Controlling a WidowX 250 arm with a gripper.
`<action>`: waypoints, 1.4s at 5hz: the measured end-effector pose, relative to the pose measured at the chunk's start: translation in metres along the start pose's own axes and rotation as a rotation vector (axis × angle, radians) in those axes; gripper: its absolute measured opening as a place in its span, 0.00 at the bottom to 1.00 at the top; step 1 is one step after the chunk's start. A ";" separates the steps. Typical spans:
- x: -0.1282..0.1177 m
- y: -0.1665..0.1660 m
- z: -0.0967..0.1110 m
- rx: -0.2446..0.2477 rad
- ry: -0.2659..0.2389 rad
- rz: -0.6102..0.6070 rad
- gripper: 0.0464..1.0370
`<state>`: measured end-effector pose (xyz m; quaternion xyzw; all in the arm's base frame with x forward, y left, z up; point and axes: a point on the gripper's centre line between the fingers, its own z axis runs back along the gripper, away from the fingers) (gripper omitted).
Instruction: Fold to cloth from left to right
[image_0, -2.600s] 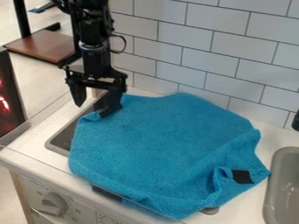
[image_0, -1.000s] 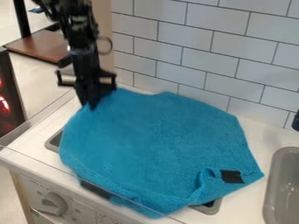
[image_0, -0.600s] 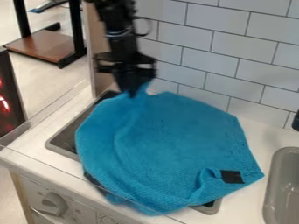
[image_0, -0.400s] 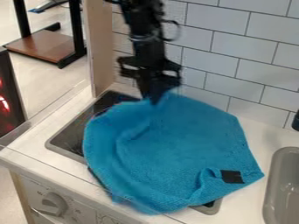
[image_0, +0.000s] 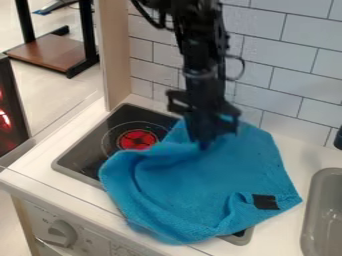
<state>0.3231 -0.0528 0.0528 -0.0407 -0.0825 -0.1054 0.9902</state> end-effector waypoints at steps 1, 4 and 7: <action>-0.011 0.000 -0.023 -0.006 0.033 -0.020 0.05; -0.012 -0.005 -0.014 0.007 0.007 0.001 0.82; -0.006 -0.019 0.049 -0.041 -0.143 0.018 0.96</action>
